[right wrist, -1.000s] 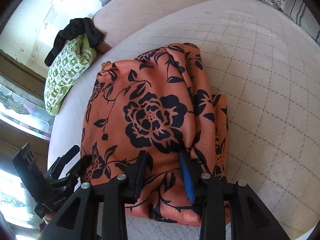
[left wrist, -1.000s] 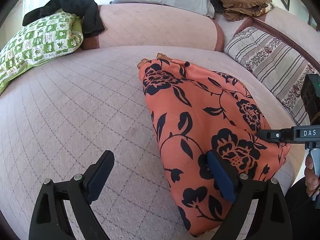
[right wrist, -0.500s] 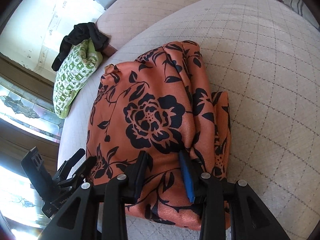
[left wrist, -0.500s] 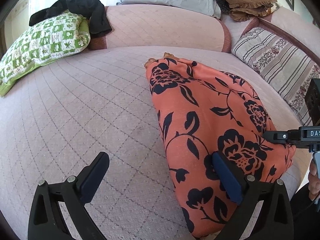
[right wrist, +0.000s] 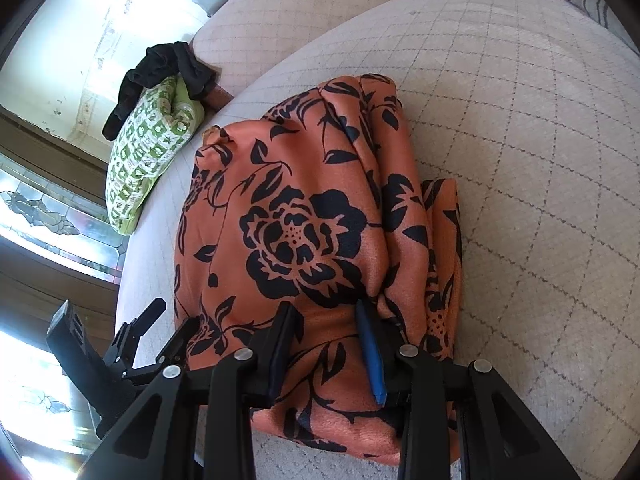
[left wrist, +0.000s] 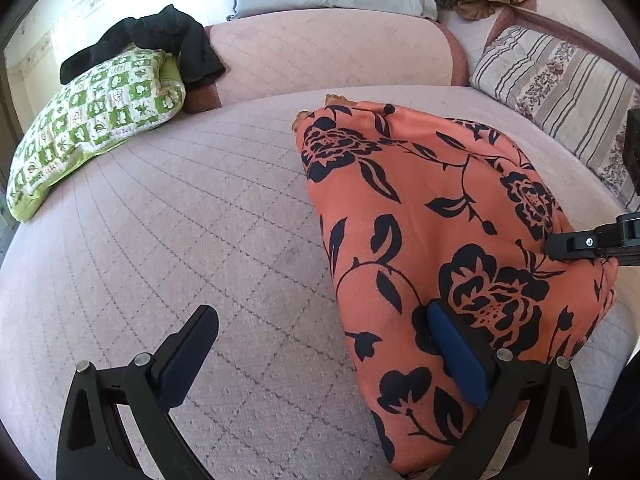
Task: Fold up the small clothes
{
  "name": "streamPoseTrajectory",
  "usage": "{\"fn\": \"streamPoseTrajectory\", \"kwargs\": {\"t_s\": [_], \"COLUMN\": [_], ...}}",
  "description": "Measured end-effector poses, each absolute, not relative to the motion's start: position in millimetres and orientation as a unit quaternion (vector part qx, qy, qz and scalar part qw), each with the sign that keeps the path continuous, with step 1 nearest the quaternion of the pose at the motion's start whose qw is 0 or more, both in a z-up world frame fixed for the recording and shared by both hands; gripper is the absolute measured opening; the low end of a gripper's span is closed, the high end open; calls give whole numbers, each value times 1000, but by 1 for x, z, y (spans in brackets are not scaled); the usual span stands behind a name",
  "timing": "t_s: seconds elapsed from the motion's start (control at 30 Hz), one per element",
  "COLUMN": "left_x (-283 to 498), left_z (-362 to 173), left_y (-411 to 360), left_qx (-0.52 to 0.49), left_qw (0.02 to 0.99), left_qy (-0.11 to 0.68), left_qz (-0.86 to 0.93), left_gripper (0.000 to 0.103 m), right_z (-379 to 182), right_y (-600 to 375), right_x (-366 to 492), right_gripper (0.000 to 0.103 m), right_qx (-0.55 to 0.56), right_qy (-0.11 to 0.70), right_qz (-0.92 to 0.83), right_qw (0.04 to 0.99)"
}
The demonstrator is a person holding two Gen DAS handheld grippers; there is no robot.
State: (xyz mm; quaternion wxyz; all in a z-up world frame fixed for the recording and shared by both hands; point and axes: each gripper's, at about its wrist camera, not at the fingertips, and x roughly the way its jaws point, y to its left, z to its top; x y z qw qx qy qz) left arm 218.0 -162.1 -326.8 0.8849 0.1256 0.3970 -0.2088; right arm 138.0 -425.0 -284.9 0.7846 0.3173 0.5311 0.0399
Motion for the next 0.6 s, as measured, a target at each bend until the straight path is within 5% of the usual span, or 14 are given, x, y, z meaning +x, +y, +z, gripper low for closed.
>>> {"fn": "streamPoseTrajectory", "kwargs": {"t_s": [0.6], "left_x": [206], "left_z": [-319], "left_y": [-187], "left_qx": [211], "left_qw": [885], "left_qy": [393], "left_qz": [-134], "left_gripper": [103], "right_z": [-284], "right_y": [-432], "right_x": [135], "right_gripper": [36], "right_qx": [324], "right_qy": [528], "right_qz": [85], "right_qw": [780]}}
